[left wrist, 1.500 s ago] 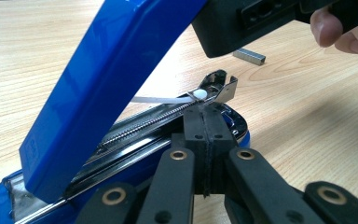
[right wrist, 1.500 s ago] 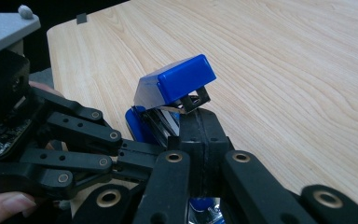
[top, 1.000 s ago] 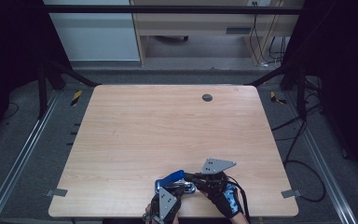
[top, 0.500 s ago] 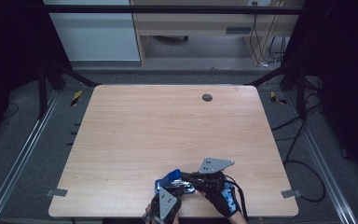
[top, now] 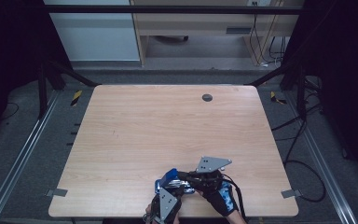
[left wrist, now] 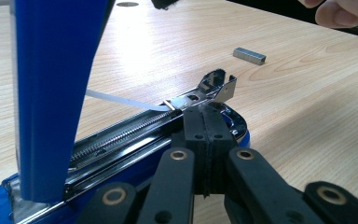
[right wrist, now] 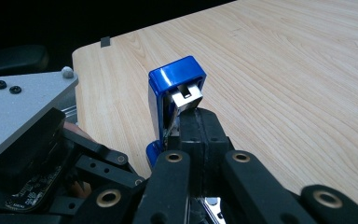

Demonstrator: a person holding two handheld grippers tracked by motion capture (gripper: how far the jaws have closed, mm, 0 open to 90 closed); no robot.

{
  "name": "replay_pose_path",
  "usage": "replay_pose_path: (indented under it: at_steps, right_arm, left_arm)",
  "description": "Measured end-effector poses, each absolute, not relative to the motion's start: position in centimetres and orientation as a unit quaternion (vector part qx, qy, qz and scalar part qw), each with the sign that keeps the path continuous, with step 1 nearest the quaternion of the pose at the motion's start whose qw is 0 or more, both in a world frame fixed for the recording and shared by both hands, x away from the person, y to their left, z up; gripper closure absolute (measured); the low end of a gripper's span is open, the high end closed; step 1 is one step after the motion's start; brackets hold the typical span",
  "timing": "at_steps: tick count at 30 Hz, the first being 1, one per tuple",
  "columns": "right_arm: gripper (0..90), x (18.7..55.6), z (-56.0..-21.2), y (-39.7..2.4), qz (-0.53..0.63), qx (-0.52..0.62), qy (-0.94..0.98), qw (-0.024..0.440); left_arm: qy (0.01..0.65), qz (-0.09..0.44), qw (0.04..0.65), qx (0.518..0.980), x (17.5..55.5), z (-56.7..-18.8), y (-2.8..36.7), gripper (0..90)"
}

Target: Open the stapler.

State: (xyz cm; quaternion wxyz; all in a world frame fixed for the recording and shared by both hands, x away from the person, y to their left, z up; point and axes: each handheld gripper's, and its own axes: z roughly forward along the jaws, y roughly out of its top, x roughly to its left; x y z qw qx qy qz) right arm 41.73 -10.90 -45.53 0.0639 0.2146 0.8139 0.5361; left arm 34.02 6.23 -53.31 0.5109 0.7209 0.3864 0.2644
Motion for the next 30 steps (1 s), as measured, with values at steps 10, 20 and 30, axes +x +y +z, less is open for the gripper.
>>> replay_pose_path:
  at_steps: [10,20,30]
  right_arm:
    - [90.0,41.8,-45.4,-10.7,0.537,0.212,0.814,0.061]
    - [89.8,42.0,-45.1,-9.4,0.544,0.200,0.813,0.058]
    - [89.9,42.2,-44.9,-8.8,0.546,0.196,0.813,0.055]
  left_arm:
    - [0.386,0.267,0.510,0.721,34.0,-53.3,6.2,89.9]
    - [0.385,0.269,0.509,0.721,33.9,-53.4,6.2,89.8]
    - [0.385,0.269,0.510,0.720,33.9,-53.4,6.2,89.8]
